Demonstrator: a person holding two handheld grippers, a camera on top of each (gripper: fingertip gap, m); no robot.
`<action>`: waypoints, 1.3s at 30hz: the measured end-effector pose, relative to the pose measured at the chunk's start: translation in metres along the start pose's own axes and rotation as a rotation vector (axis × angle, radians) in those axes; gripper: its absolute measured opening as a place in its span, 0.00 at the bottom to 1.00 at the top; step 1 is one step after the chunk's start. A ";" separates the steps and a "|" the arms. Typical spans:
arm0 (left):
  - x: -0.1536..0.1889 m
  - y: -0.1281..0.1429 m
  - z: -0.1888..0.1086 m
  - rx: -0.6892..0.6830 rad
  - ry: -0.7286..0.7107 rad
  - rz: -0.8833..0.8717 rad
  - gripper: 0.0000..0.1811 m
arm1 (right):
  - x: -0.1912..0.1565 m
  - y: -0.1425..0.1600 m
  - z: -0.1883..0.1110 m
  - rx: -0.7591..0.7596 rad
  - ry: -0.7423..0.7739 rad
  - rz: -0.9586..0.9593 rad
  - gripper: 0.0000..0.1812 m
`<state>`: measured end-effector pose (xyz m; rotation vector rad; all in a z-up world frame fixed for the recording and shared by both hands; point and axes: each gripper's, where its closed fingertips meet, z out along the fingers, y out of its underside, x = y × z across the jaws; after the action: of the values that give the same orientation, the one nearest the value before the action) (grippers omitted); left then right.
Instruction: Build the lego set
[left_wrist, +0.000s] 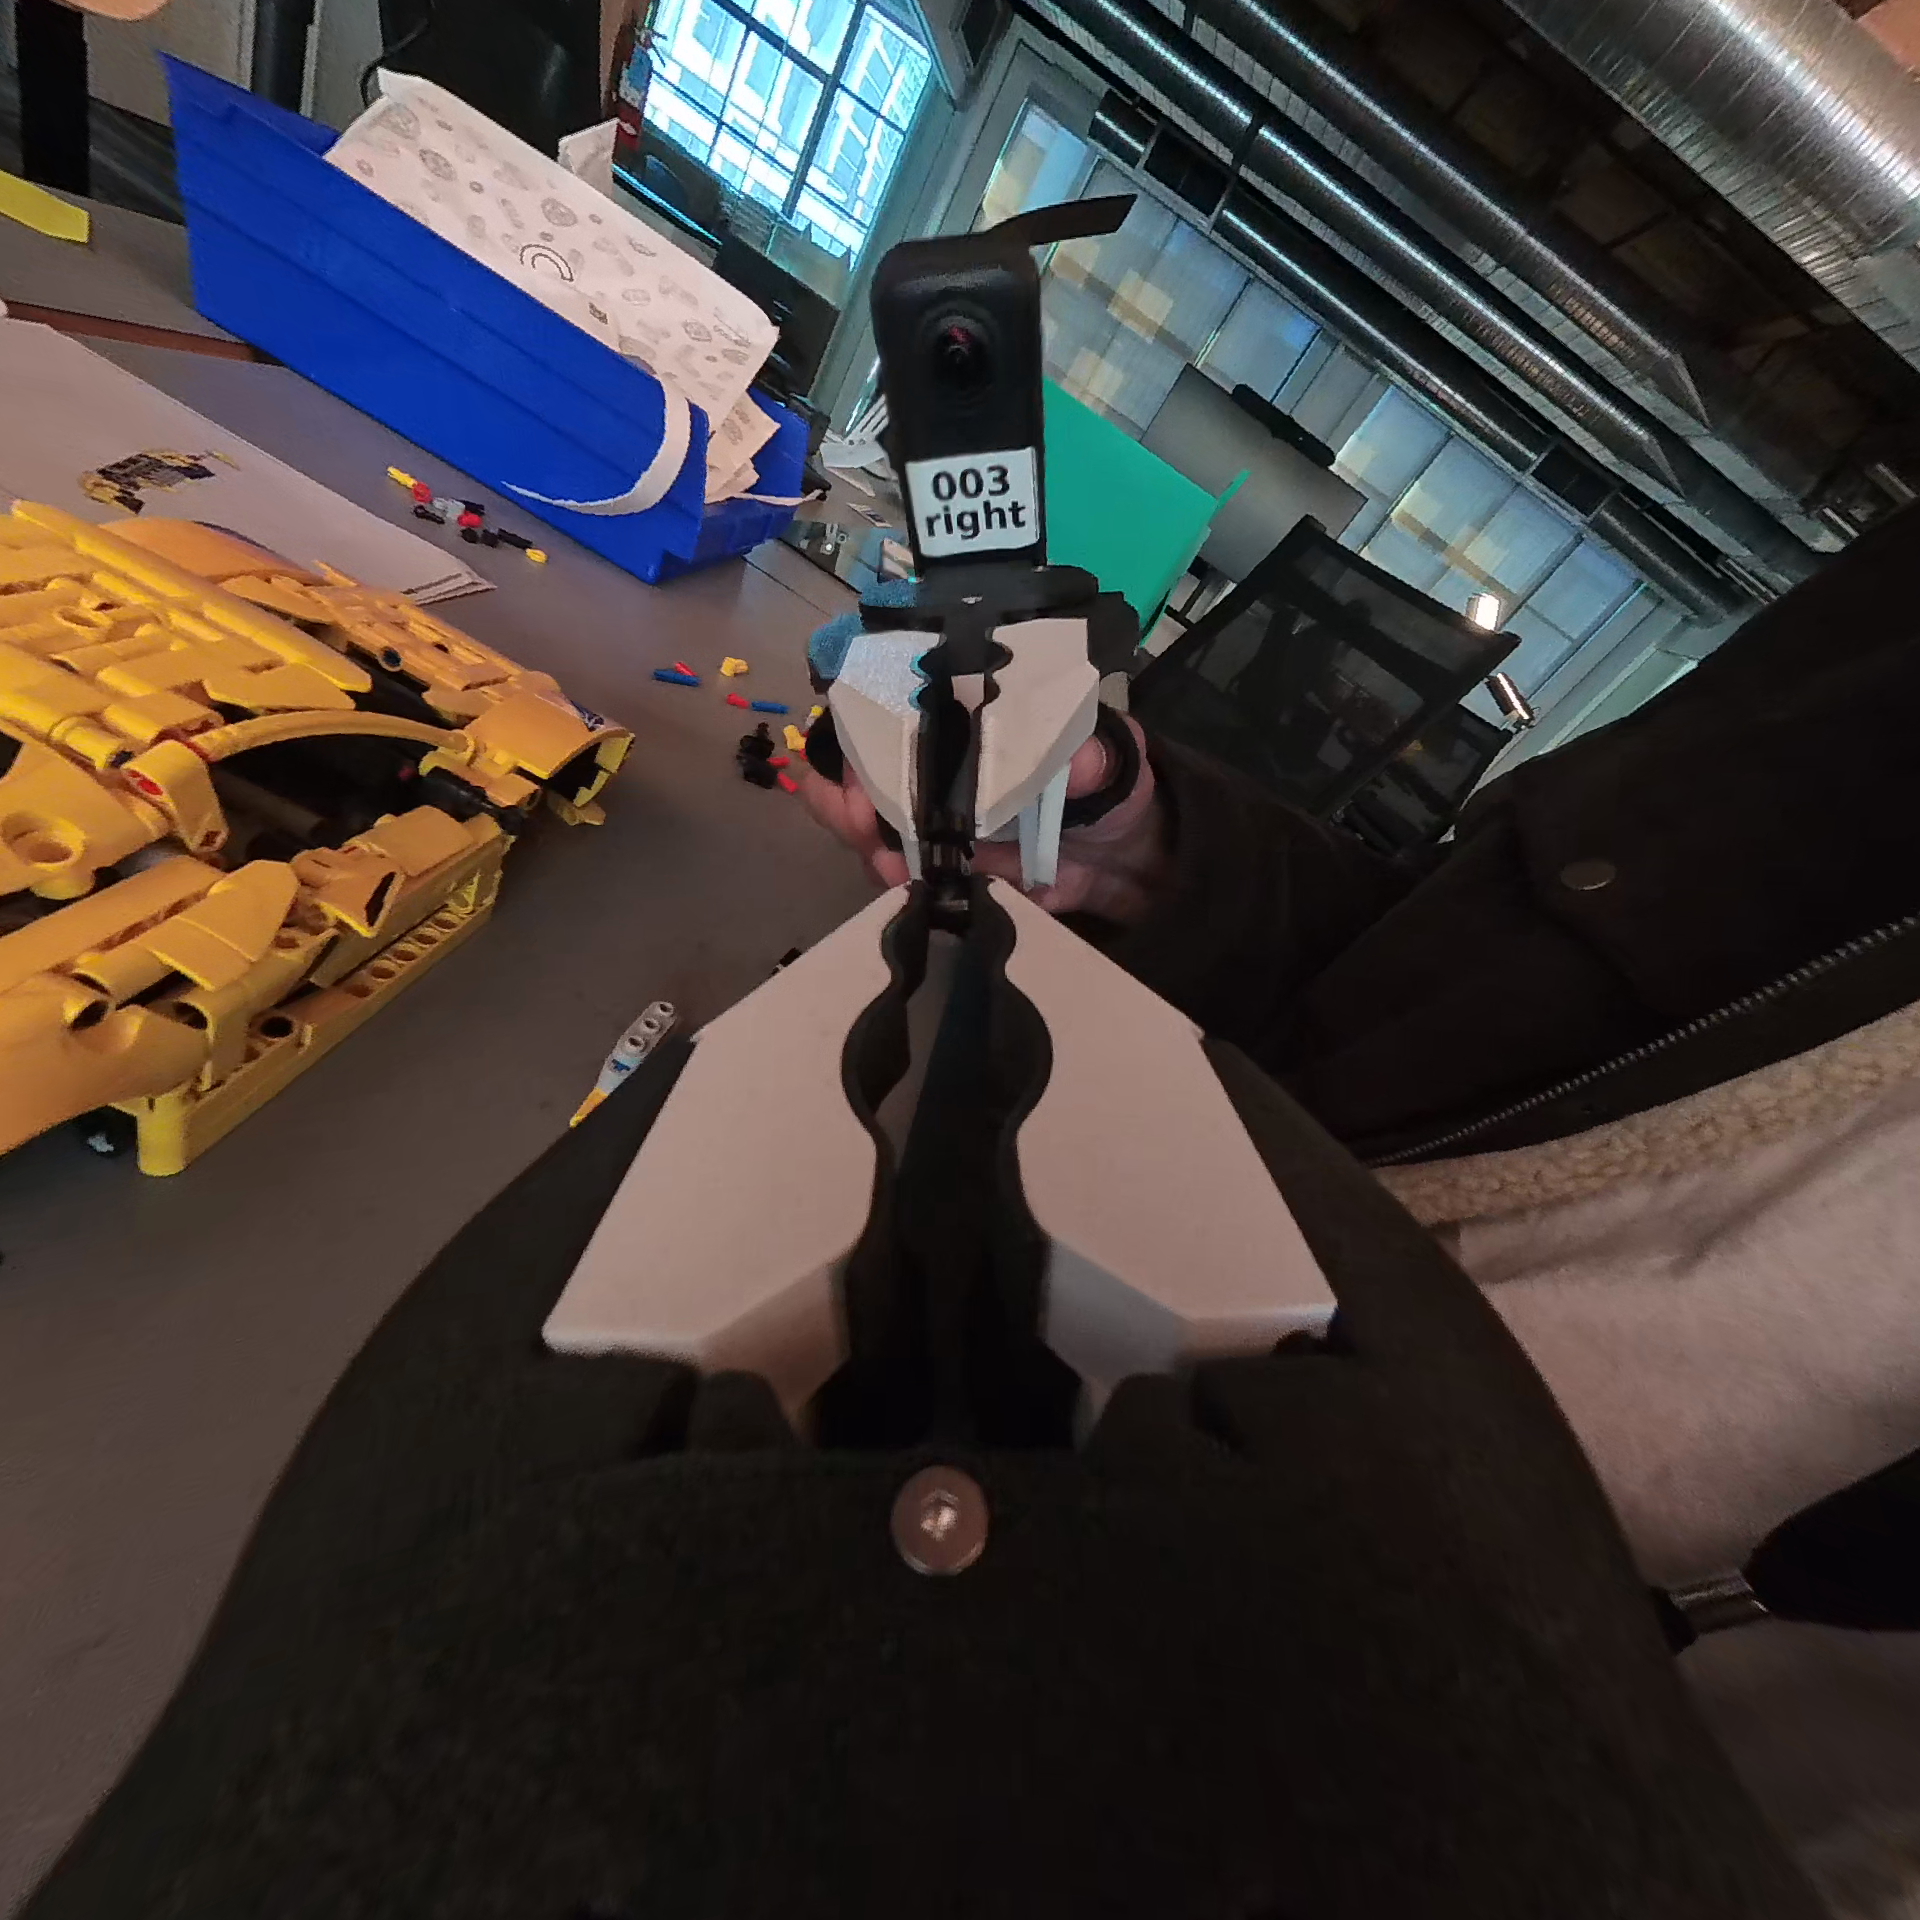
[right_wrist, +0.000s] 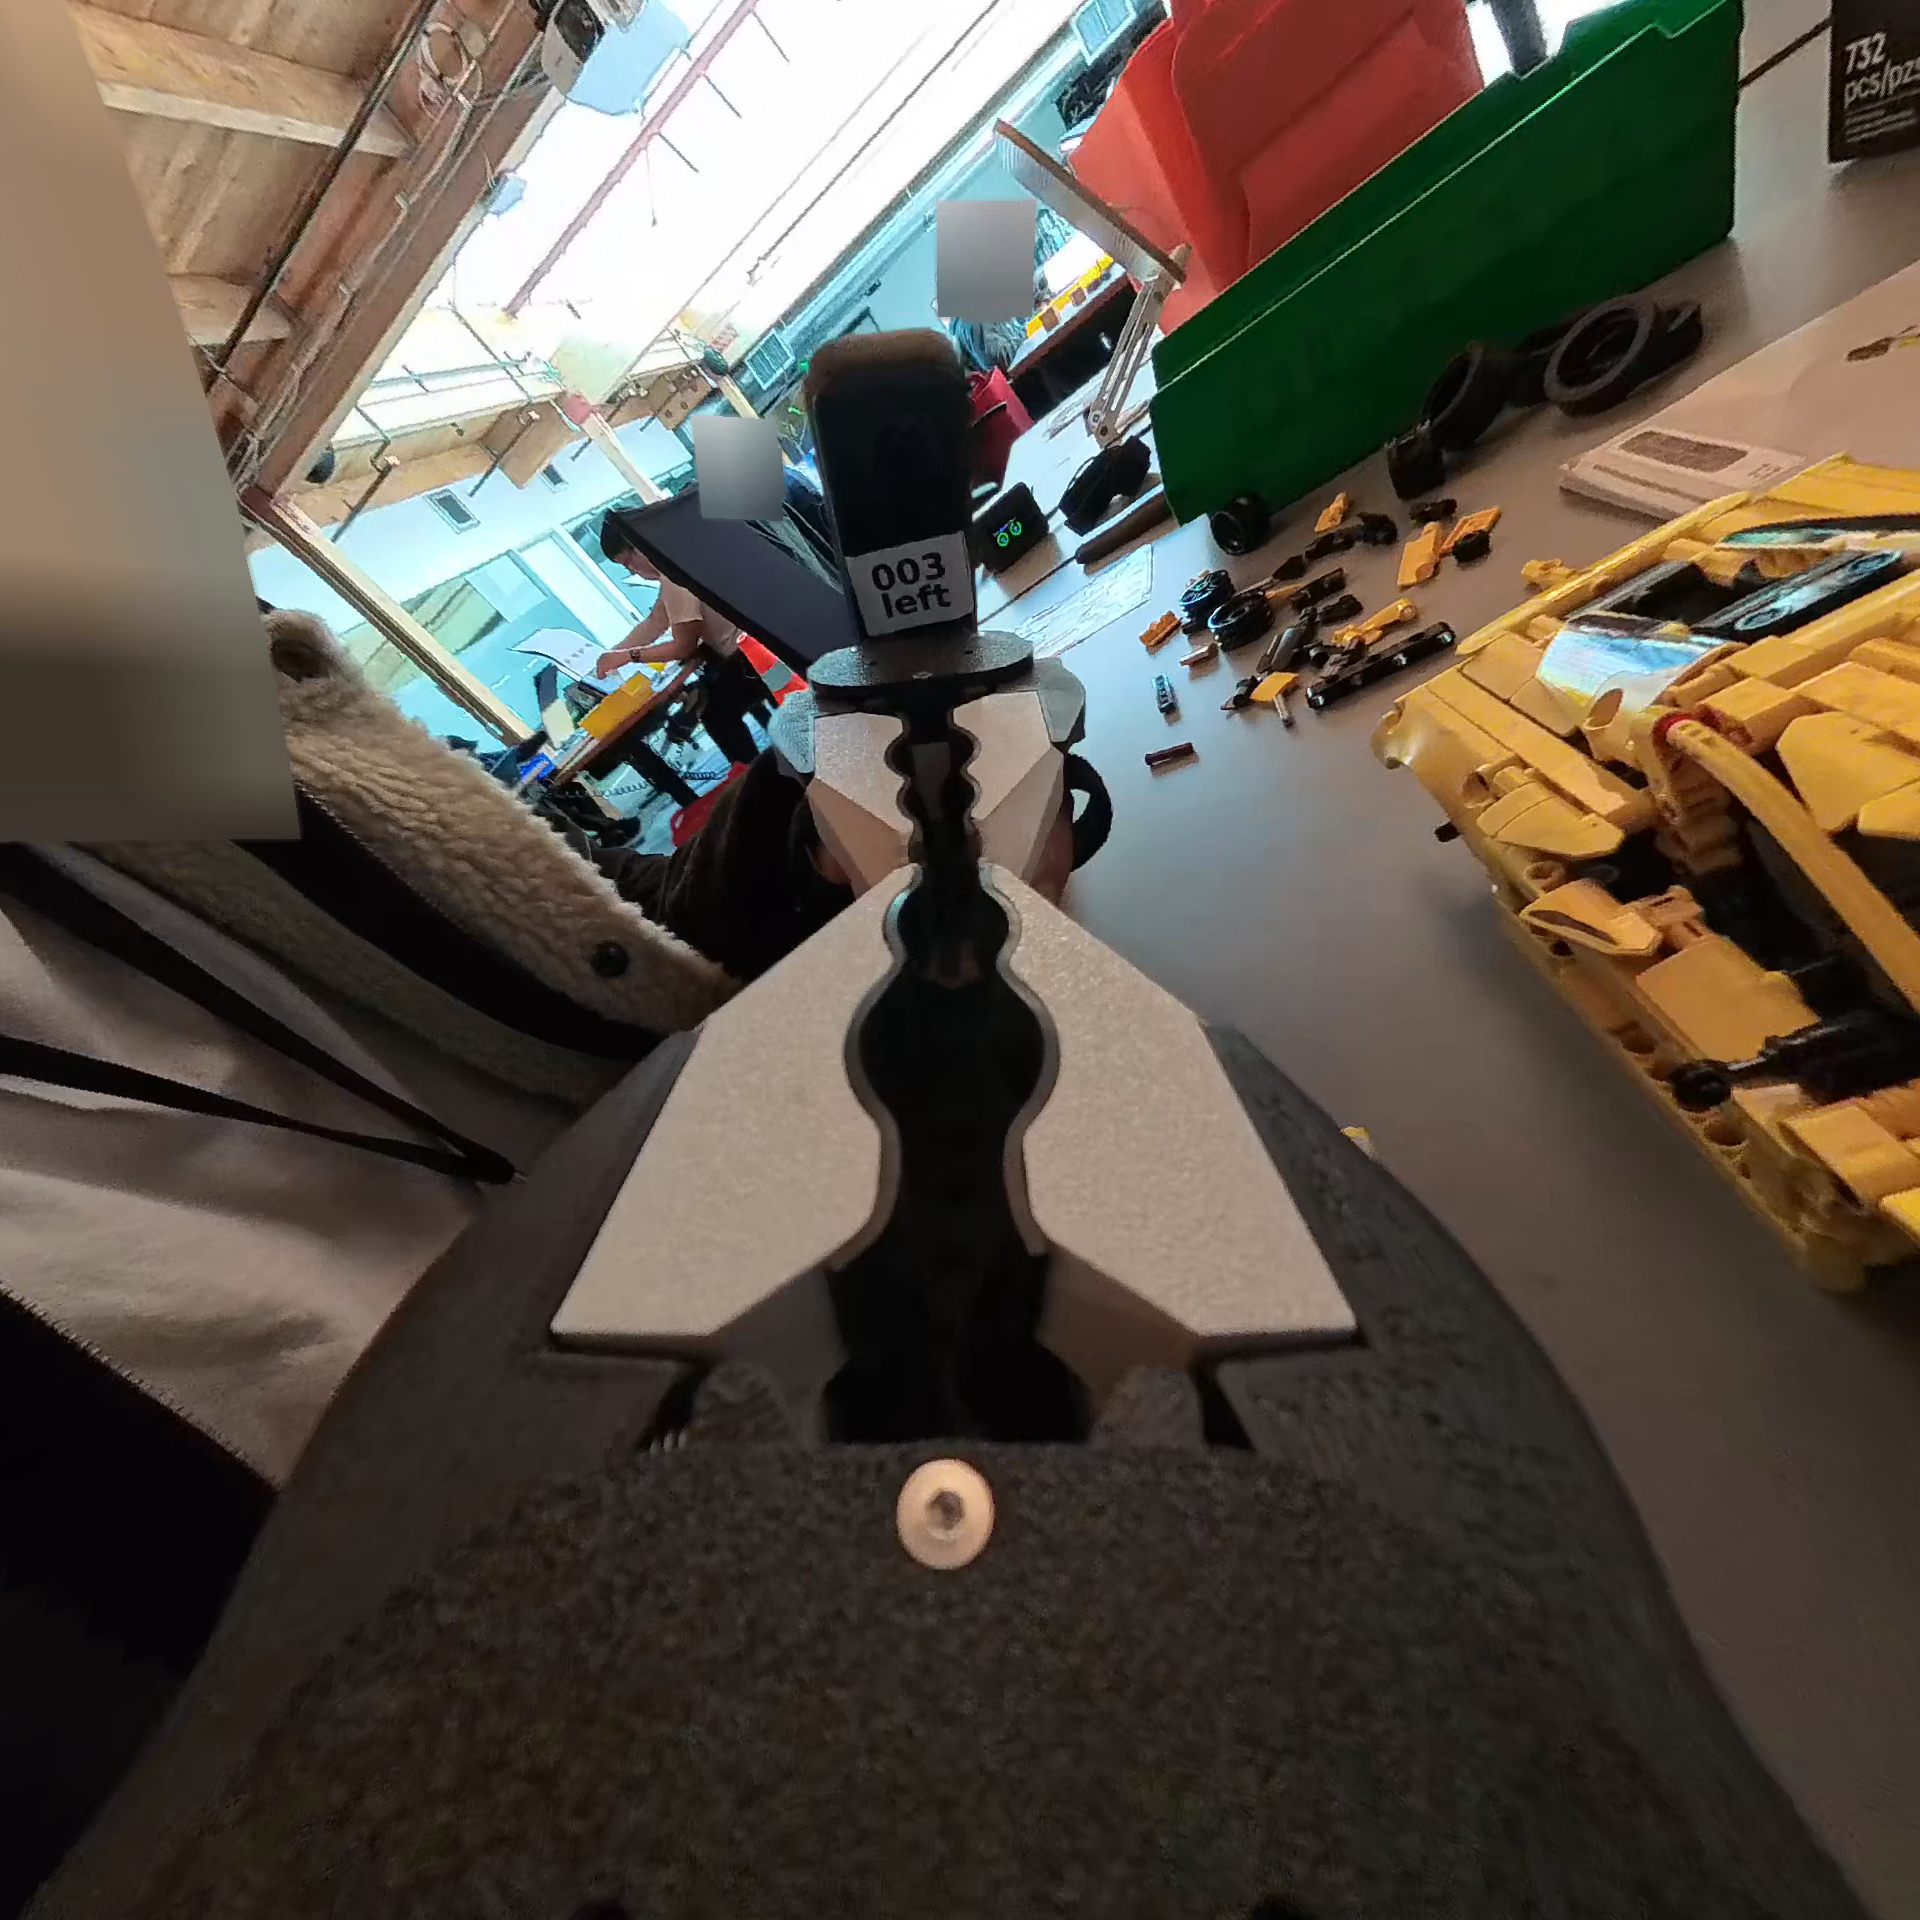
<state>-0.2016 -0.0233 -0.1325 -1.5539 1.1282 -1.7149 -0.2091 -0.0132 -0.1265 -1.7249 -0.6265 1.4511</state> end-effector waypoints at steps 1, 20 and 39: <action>0.000 0.000 0.000 -0.003 -0.004 0.001 0.04 | 0.000 0.000 0.000 0.002 -0.005 0.014 0.03; -0.006 -0.008 -0.004 0.051 -0.011 -0.048 0.03 | 0.007 -0.007 0.006 0.098 0.003 0.093 0.03; -0.041 -0.241 -0.014 0.413 -0.002 0.132 0.03 | 0.015 -0.243 0.011 0.379 0.030 -0.257 0.03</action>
<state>-0.1770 0.1320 0.0547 -1.1999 0.7910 -1.7227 -0.1893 0.1403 0.0616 -1.3177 -0.4989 1.2662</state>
